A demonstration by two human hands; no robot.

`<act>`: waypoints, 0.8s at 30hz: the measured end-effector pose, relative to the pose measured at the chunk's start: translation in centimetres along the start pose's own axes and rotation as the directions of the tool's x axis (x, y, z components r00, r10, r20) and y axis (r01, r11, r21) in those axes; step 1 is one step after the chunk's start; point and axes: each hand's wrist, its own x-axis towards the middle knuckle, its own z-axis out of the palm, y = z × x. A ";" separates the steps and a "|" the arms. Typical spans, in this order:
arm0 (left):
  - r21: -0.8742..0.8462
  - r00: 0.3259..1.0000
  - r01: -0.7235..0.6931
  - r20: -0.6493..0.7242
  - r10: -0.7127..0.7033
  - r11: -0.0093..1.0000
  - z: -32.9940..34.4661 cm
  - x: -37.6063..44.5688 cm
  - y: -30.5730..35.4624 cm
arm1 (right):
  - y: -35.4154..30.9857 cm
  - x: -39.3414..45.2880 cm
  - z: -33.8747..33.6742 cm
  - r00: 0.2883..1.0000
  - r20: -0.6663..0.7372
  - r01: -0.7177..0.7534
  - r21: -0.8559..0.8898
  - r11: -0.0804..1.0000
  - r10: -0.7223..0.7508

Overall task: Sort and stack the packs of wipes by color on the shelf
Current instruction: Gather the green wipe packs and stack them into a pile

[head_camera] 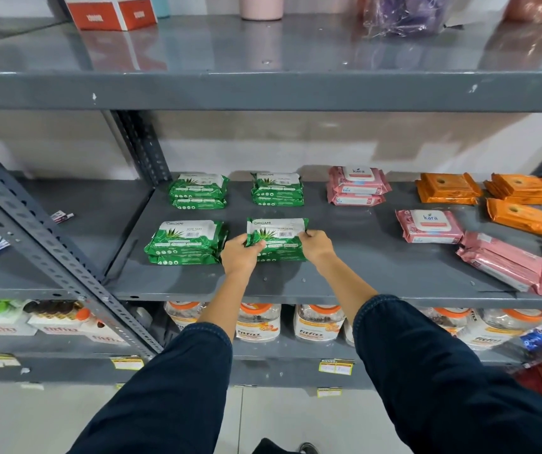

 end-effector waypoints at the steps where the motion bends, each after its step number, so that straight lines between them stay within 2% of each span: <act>1: -0.016 1.000 0.010 0.001 -0.010 1.000 0.0 0.1 -0.1 | 0.0 0.0 0.0 1.000 -0.002 0.004 0.000 1.000 -0.004; 10: -0.073 0.997 0.058 0.047 -0.055 0.996 -0.6 0.3 0.1 | 0.4 0.0 0.4 1.000 -0.016 0.022 0.007 1.000 -0.022; 12: 0.019 0.999 0.039 0.007 -0.039 0.999 -0.7 -0.5 0.7 | 0.3 0.0 0.1 1.000 -0.008 0.008 0.014 1.000 -0.008; 14: 0.186 0.987 -0.073 -0.129 0.098 0.980 -0.7 -2.0 1.6 | 0.4 0.0 -0.5 0.999 -0.036 -0.002 0.030 1.000 0.003; 16: 0.306 0.923 -0.277 -0.178 0.340 0.911 -0.1 -3.4 2.7 | 0.5 -0.2 -1.4 0.993 -0.116 0.008 0.078 0.997 0.001; 18: 0.366 0.854 -0.455 -0.081 0.514 0.812 1.8 -4.3 3.5 | 1.2 -0.3 -2.9 0.977 -0.214 0.036 0.118 0.992 -0.009; 21: 0.397 0.731 -0.649 0.088 0.676 0.649 5.6 -5.5 4.3 | 2.7 -0.5 -6.2 0.940 -0.341 0.056 0.136 0.989 -0.006; 24: 0.430 0.622 -0.756 0.237 0.746 0.494 9.3 -7.0 4.1 | 4.9 -0.5 -10.2 0.901 -0.433 0.061 0.081 0.995 -0.020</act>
